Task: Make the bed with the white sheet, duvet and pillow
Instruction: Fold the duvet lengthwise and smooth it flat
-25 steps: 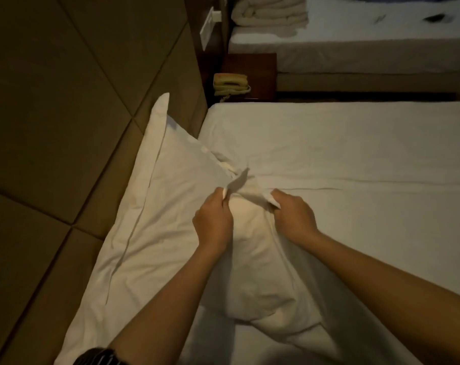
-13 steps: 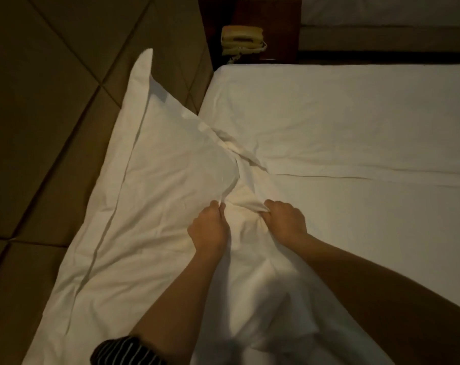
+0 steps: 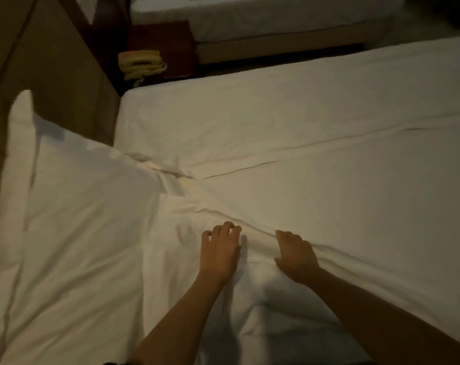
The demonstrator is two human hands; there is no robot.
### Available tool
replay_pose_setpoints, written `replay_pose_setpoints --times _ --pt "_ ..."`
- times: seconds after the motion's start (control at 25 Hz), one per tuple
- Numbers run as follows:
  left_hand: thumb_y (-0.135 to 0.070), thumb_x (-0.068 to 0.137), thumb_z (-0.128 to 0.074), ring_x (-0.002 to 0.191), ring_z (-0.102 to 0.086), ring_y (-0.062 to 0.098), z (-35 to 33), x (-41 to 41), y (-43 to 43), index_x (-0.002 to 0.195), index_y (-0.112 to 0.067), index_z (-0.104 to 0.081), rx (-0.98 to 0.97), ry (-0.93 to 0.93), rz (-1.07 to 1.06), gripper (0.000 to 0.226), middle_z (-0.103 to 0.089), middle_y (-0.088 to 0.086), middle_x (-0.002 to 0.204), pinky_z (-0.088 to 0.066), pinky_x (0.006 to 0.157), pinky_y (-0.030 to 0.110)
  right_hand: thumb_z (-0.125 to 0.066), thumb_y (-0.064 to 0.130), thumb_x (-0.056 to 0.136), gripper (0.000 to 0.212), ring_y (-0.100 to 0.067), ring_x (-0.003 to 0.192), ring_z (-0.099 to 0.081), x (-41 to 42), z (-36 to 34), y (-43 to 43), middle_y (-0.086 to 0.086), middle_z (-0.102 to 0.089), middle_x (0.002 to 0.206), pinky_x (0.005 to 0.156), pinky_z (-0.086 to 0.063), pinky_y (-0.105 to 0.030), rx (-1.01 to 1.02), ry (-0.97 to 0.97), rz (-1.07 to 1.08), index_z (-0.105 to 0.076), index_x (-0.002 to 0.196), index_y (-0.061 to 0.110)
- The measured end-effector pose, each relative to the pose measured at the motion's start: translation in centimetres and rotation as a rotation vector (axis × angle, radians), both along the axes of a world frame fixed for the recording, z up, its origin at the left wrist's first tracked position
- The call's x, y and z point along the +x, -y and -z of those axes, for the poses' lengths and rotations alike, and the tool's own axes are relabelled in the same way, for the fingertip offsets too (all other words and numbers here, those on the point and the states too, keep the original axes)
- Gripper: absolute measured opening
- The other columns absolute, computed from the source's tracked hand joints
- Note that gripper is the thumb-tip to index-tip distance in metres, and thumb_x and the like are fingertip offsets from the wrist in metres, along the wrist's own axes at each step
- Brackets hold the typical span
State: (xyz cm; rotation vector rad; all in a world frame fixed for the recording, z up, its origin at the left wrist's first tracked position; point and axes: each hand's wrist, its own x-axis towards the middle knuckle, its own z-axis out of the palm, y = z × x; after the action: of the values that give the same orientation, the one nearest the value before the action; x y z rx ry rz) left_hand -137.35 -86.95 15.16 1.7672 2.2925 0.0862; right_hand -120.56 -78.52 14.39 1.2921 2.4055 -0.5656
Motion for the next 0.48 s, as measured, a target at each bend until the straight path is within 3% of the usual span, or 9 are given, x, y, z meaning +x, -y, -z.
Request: replay_pose_setpoints --times 0.12,0.24,0.32,0.36,0.4,0.48 --pt "-0.027 0.052 -0.088 0.07 -0.065 0.019 -0.2 4.7 -1.6 0.091 -0.022 -0.07 -0.001 0.021 0.14 0.043 -0.067 -0.002 0.09 -0.05 0.058 0.033 -0.051 0.022 0.091 0.048 -0.026 0.116 -0.049 7.2 -0.8 -1.3 -0.008 -0.048 0.131 0.093 -0.04 -0.035 -0.037 0.05 0.135 -0.037 0.136 0.012" --pt "-0.026 0.044 -0.09 0.063 -0.064 0.018 0.0 10.0 -3.8 0.084 -0.023 -0.07 0.014 0.011 0.22 0.045 -0.066 -0.004 0.083 -0.049 0.053 0.03 -0.05 0.022 0.089 0.047 -0.028 0.113 -0.054 13.4 -0.9 -2.6 -0.009 -0.052 0.127 0.091 -0.045 -0.039 0.011 0.034 0.176 -0.045 0.134 0.008" --pt "-0.026 0.041 -0.09 0.061 -0.063 0.017 0.4 13.6 -5.8 0.083 -0.023 -0.07 -0.03 0.019 0.24 0.046 -0.066 -0.004 0.082 -0.048 0.052 0.029 -0.045 0.027 0.075 0.048 -0.031 0.079 -0.065 16.8 -0.1 -3.9 -0.012 -0.063 0.098 0.062 -0.055 -0.042 0.006 0.026 0.097 -0.064 0.11 0.001" --pt "-0.027 0.043 -0.091 0.062 -0.064 0.017 0.5 15.4 -6.9 0.084 -0.022 -0.071 -0.063 0.016 0.24 0.046 -0.066 -0.004 0.083 -0.048 0.053 0.03 -0.041 0.032 0.067 0.052 -0.031 0.064 -0.064 18.8 0.6 -4.8 -0.012 -0.064 0.084 0.048 -0.053 -0.039 -0.042 0.041 0.081 -0.069 0.097 0.0" --pt "-0.027 0.049 -0.089 0.068 -0.065 0.019 0.7 17.7 -8.2 0.089 -0.022 -0.071 -0.085 0.011 0.223 0.044 -0.067 -0.003 0.088 -0.049 0.057 0.032 -0.038 0.035 0.066 0.054 -0.03 0.058 -0.063 21.1 1.7 -6.1 -0.011 -0.063 0.079 0.044 -0.05 -0.037 -0.061 0.047 0.065 -0.07 0.092 0.0" --pt "-0.028 0.077 -0.074 0.096 -0.063 0.025 1.6 21.8 -10.3 0.115 -0.019 -0.063 -0.141 0.065 0.172 0.041 -0.062 0.002 0.114 -0.047 0.079 0.039 -0.037 0.04 0.078 0.057 -0.031 0.08 -0.065 24.2 2.0 -8.8 -0.012 -0.063 0.098 0.064 -0.052 -0.04 -0.038 0.057 -0.042 -0.062 0.112 0.002"
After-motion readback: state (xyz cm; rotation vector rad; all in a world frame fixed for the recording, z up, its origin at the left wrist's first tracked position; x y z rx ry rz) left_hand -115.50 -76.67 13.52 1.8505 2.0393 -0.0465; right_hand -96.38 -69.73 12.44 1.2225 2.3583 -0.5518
